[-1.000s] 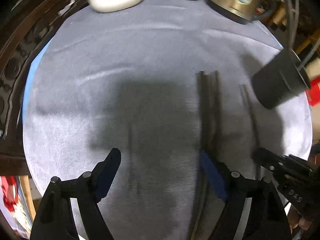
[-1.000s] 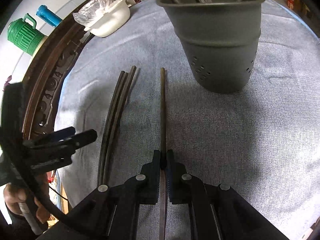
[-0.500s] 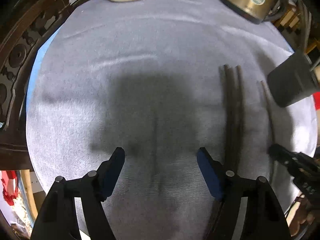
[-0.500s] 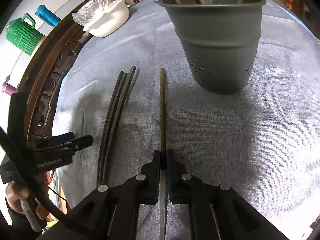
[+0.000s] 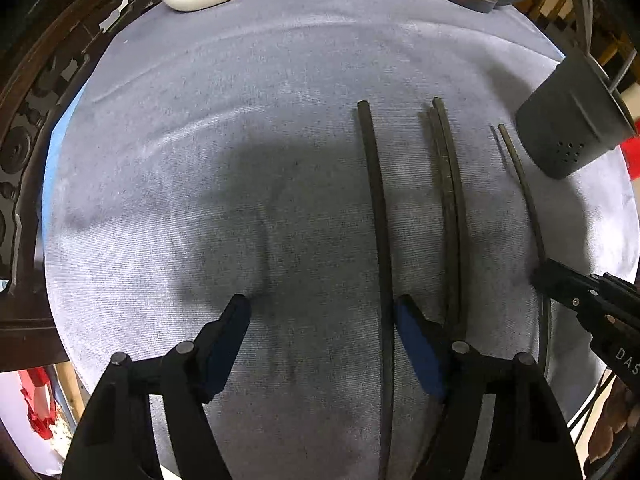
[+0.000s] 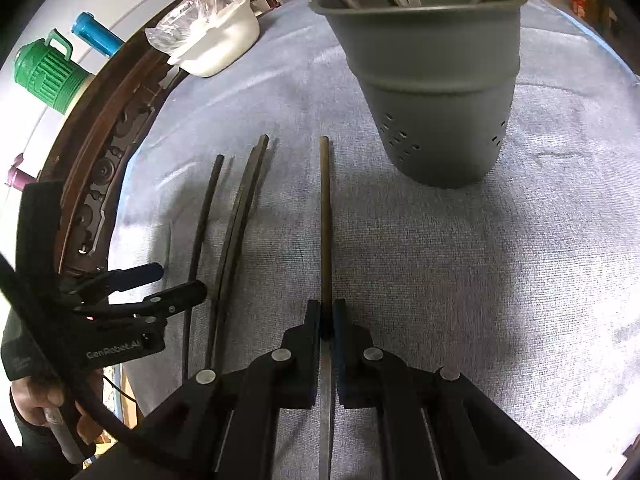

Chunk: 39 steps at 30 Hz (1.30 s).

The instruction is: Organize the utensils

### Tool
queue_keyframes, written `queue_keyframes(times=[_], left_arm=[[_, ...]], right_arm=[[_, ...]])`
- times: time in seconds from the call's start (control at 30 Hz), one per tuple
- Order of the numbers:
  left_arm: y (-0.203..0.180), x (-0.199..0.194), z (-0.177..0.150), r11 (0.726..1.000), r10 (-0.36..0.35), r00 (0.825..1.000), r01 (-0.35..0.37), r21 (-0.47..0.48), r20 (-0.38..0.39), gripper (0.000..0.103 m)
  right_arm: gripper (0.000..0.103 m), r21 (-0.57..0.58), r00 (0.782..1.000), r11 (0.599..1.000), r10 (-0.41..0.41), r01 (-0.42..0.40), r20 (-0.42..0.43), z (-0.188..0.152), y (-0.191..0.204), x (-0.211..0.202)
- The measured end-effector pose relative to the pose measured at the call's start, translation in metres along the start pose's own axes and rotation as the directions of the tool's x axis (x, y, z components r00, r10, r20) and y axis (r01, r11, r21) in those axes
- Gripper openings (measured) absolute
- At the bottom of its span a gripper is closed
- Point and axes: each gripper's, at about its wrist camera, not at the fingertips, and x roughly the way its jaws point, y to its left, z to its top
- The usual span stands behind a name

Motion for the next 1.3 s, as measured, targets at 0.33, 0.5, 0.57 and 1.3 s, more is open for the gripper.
queue_keyframes(times=[0.33,0.5,0.57,1.3], left_arm=[[0.024,0.003,0.048,0.999,-0.010,0.999,0.011,0.031,-0.039,0.040],[0.021,-0.008,0.017,0.998,-0.048,0.997,0.050,0.029,-0.064,0.010],[0.029,-0.008,0.010,0.998,-0.062,0.996,0.063,0.007,-0.070,0.010],[0.058,0.019,0.039,0.987,-0.151,0.976,0.158,0.029,-0.156,0.007]], right_arm=[[0.009,0.001,0.999,1.000,0.000,0.000,-0.054,0.009,0.000,0.003],[0.008,-0.073,0.992,0.996,-0.054,0.046,-0.112,0.009,0.011,0.006],[0.008,-0.114,0.986,0.990,-0.093,0.077,-0.141,0.007,0.017,0.006],[0.008,-0.310,0.903,0.920,-0.329,0.240,-0.277,0.052,0.063,0.031]])
